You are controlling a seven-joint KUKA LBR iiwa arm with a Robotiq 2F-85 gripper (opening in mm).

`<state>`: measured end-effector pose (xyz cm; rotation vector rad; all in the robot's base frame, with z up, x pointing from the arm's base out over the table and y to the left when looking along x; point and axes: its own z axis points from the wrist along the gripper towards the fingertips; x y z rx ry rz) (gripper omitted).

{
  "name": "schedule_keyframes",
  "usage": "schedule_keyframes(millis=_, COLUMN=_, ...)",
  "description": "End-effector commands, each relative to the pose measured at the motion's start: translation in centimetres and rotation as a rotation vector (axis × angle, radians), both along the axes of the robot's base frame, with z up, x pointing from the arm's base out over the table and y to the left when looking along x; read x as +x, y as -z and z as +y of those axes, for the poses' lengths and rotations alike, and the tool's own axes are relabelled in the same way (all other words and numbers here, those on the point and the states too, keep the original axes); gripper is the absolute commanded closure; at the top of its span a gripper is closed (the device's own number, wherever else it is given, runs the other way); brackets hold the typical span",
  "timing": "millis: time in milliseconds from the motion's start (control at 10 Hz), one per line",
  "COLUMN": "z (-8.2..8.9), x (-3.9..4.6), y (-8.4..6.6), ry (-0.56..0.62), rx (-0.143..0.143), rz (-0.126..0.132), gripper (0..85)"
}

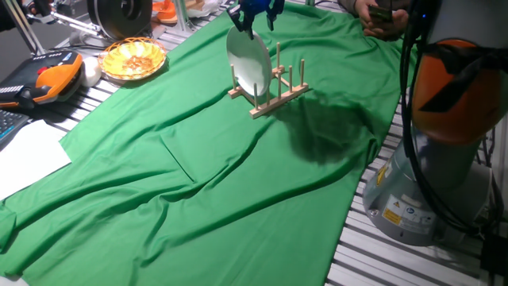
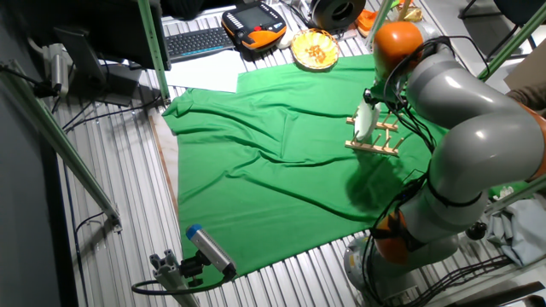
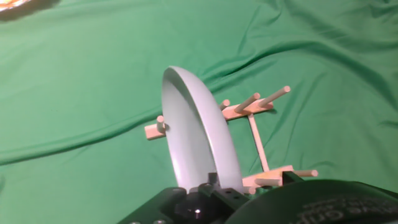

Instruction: Put the dish on the dish rack

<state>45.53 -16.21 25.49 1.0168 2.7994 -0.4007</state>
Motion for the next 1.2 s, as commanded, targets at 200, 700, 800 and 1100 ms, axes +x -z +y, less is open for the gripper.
schedule_keyframes(millis=200, z=0.00, x=0.01, y=0.00, ry=-0.014, rx=-0.049, rz=0.018, gripper=34.0)
schedule_keyframes(millis=700, z=0.00, x=0.01, y=0.00, ry=-0.062, rx=-0.039, rz=0.069, gripper=34.0)
schedule_keyframes(millis=800, z=0.00, x=0.01, y=0.00, ry=-0.053, rx=-0.025, rz=0.066, gripper=34.0)
schedule_keyframes(millis=1100, z=0.00, x=0.01, y=0.00, ry=-0.029, rx=0.023, rz=0.054, gripper=34.0)
